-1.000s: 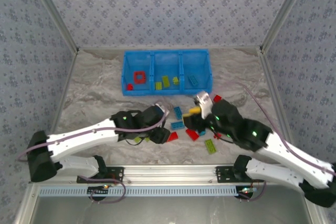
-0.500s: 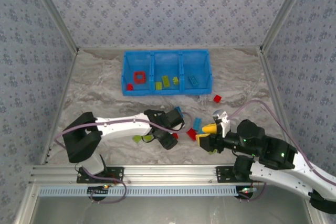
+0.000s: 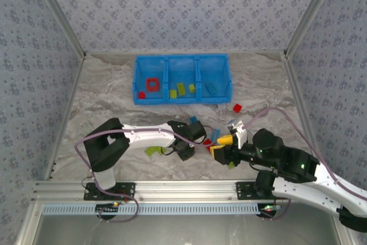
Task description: Sort the legos into containers by color
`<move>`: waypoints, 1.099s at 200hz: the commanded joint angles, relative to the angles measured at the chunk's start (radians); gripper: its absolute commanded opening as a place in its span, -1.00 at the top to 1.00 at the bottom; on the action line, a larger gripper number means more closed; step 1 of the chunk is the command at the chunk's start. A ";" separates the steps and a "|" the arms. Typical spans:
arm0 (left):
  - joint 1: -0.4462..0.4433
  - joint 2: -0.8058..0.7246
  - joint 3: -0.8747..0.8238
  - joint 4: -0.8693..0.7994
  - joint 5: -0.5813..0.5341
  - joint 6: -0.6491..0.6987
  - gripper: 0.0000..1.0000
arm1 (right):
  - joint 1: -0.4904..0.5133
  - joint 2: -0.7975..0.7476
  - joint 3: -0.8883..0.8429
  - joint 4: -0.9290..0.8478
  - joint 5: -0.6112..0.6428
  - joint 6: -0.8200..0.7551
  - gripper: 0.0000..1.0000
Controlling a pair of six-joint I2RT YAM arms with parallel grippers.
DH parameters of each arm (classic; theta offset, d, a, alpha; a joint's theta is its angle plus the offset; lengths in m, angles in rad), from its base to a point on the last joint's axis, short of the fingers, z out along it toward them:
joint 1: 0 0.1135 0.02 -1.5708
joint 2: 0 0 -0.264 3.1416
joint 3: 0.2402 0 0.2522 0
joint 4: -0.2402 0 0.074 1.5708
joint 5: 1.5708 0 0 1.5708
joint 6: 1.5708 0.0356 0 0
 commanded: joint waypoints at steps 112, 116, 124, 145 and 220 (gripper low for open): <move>0.489 -0.403 0.121 -0.269 -0.032 -0.107 0.51 | 0.047 0.479 0.247 0.298 -0.053 -0.261 -0.09; 0.515 -0.388 0.138 -0.274 -0.030 -0.095 0.52 | 0.047 0.497 0.255 0.308 -0.048 -0.266 -0.09; 0.561 -0.352 0.173 -0.283 -0.028 -0.071 0.52 | 0.046 0.531 0.271 0.339 -0.031 -0.276 -0.09; 0.644 -0.228 0.277 -0.290 -0.037 0.029 0.52 | 0.047 0.610 0.297 0.429 0.023 -0.300 -0.11; 0.742 0.176 0.596 -0.331 -0.057 0.153 0.47 | 0.038 0.719 0.345 0.483 0.036 -0.275 -0.13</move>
